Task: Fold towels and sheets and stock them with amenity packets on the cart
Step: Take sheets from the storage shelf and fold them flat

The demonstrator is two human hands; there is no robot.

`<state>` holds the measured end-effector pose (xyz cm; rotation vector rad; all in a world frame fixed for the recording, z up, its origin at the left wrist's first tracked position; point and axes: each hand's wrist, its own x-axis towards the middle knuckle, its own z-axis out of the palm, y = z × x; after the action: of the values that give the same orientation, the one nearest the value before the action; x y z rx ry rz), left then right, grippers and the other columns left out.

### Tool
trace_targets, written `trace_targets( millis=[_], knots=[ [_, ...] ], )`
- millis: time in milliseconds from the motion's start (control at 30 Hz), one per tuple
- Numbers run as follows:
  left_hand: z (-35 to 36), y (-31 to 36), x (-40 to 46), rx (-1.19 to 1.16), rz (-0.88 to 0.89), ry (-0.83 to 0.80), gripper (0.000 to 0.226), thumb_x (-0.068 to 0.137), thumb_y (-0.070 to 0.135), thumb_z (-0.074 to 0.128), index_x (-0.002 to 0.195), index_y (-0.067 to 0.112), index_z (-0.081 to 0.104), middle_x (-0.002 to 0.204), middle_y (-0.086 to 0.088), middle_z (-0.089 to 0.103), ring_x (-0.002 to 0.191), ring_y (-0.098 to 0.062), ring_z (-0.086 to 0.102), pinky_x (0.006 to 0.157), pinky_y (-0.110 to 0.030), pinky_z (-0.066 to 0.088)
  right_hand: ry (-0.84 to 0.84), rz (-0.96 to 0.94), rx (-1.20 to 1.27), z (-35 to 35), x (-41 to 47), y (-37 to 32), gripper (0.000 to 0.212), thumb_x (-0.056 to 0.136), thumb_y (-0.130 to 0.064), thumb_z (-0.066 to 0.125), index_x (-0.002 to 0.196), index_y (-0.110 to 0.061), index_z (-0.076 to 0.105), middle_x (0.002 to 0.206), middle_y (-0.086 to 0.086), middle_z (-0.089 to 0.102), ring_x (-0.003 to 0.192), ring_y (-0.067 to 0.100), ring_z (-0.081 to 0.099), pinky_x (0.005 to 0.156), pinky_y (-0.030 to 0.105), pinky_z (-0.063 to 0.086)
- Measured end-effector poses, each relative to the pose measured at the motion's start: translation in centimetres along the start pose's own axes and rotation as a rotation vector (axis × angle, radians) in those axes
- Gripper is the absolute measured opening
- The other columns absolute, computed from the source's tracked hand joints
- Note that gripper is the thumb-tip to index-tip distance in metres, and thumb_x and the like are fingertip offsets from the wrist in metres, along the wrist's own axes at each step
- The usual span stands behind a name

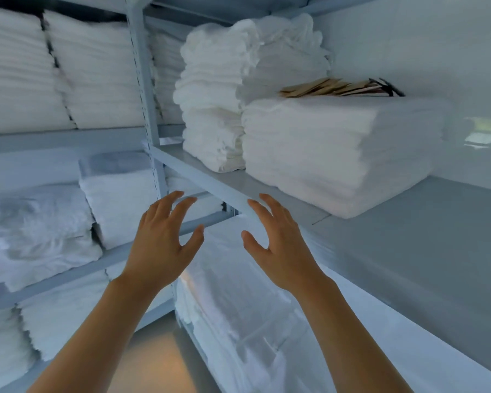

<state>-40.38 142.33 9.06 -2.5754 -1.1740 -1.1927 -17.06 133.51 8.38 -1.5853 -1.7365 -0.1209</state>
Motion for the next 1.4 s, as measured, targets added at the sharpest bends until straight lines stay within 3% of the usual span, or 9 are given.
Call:
trace_targets(
  millis=[367, 600, 967, 1400],
  knots=[
    [4.2, -7.3, 2.6, 0.062, -0.066, -0.062, 0.057, 0.099, 0.053, 0.041, 0.147, 0.024, 0.047, 0.155, -0.002, 0.041, 0.142, -0.024, 0.038, 0.116, -0.045, 0.036, -0.109, 0.007, 0.131, 8.8, 5.2, 2.6, 0.065, 0.098, -0.066, 0.041, 0.157, -0.043, 0.024, 0.166, -0.021, 0.014, 0.151, -0.002, 0.011, 0.117, 0.029, 0.023],
    [8.2, -17.7, 5.4, 0.032, -0.066, -0.145, 0.056, 0.101, 0.057, 0.032, 0.148, 0.029, 0.043, 0.156, 0.000, 0.040, 0.144, -0.023, 0.036, 0.117, -0.045, 0.033, -0.175, 0.127, 0.076, 15.8, 8.3, 4.1, 0.064, 0.100, -0.063, 0.043, 0.157, -0.040, 0.026, 0.167, -0.020, 0.014, 0.153, 0.004, 0.014, 0.123, 0.040, 0.028],
    [14.5, -34.5, 11.3, -0.085, 0.009, -0.322, 0.057, 0.101, 0.060, 0.030, 0.148, 0.029, 0.042, 0.156, 0.001, 0.040, 0.144, -0.023, 0.037, 0.118, -0.049, 0.036, -0.135, 0.346, 0.014, 27.9, 15.1, 3.0, 0.063, 0.099, -0.063, 0.042, 0.156, -0.041, 0.027, 0.166, -0.019, 0.017, 0.152, 0.003, 0.014, 0.122, 0.040, 0.028],
    [19.7, -40.1, 14.0, -0.195, 0.080, -0.410, 0.056, 0.101, 0.058, 0.037, 0.147, 0.027, 0.043, 0.153, -0.001, 0.043, 0.142, -0.023, 0.039, 0.116, -0.050, 0.038, -0.123, 0.489, -0.209, 32.2, 18.2, 3.9, 0.068, 0.096, -0.072, 0.032, 0.155, -0.039, 0.027, 0.167, -0.011, 0.020, 0.152, 0.012, 0.022, 0.120, 0.041, 0.025]
  ],
)
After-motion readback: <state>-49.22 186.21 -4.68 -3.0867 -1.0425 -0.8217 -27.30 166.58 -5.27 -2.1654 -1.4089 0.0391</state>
